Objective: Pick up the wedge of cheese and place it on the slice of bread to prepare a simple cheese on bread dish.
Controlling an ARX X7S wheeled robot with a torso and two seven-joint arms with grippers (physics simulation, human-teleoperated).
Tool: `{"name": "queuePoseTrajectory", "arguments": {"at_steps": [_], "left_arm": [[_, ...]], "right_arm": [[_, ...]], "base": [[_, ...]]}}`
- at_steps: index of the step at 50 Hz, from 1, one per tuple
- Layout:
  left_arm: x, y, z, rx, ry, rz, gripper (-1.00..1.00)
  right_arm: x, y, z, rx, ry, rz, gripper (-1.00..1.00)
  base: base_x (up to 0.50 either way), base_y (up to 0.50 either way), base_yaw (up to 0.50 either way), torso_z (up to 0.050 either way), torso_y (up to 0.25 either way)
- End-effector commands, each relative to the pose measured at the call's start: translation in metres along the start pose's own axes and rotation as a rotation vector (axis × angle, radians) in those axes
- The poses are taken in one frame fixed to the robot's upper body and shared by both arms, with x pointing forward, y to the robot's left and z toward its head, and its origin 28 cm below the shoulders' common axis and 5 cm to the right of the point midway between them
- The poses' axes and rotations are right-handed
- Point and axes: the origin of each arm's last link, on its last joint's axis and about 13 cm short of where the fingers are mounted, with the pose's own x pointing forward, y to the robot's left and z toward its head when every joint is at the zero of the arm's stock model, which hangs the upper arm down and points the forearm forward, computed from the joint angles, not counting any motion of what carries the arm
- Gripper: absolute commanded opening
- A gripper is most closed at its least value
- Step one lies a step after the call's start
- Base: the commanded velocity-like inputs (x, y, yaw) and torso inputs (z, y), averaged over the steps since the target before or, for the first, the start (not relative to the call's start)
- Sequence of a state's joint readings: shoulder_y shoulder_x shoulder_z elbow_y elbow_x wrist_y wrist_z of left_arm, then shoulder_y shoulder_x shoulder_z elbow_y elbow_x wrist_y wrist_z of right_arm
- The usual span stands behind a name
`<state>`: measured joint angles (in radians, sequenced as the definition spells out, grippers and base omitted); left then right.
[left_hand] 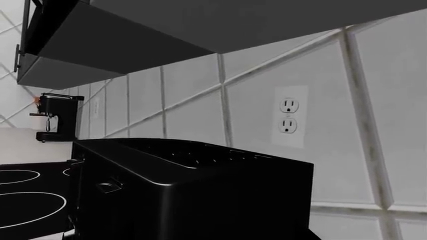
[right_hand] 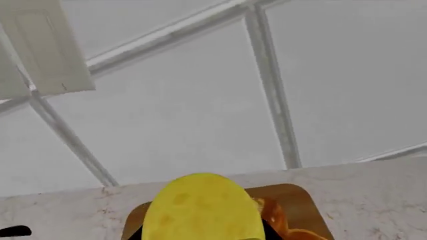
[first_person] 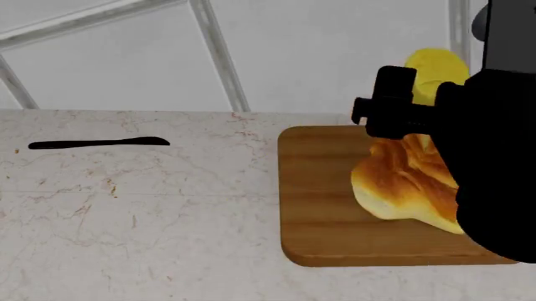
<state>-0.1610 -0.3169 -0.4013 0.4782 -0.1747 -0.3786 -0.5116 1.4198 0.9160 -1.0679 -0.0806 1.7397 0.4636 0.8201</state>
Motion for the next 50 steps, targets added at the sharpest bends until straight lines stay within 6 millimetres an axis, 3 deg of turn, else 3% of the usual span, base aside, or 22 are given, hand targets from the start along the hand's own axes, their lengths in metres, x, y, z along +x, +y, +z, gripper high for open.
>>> {"name": "queuePoseTrajectory", "arguments": {"at_steps": [1,8,12,22,29,41,50], "left_arm": [[0.0,0.006,-0.01,0.052,0.041,-0.003,1.0],[0.0,0.006,-0.01,0.05,0.043,0.0,1.0],[0.001,0.005,-0.011,0.058,0.045,-0.001,1.0],[0.0,0.006,-0.01,0.057,0.045,0.001,1.0],[0.0,0.006,-0.01,0.05,0.039,0.0,1.0],[0.0,0.006,-0.009,0.046,0.033,0.002,1.0],[-0.001,0.006,-0.009,0.043,0.03,0.001,1.0]], "right_arm": [[0.019,-0.003,0.023,0.083,0.074,-0.09,-1.0],[0.025,-0.003,0.027,0.266,0.194,-0.072,-1.0],[0.026,-0.001,0.037,0.267,0.24,-0.06,-1.0],[0.047,0.01,0.055,0.044,0.41,-0.172,-1.0],[0.055,0.016,0.062,-0.022,0.467,-0.212,-1.0],[0.068,0.015,0.069,-0.004,0.515,-0.258,-1.0],[0.081,0.013,0.057,0.009,0.532,-0.258,-1.0]], "base": [[0.0,0.01,0.0,0.0,0.0],[0.0,0.01,0.0,0.0,0.0],[0.0,0.01,0.0,0.0,0.0],[0.0,0.01,0.0,0.0,0.0],[0.0,0.01,0.0,0.0,0.0],[0.0,0.01,0.0,0.0,0.0],[0.0,0.01,0.0,0.0,0.0]]}}
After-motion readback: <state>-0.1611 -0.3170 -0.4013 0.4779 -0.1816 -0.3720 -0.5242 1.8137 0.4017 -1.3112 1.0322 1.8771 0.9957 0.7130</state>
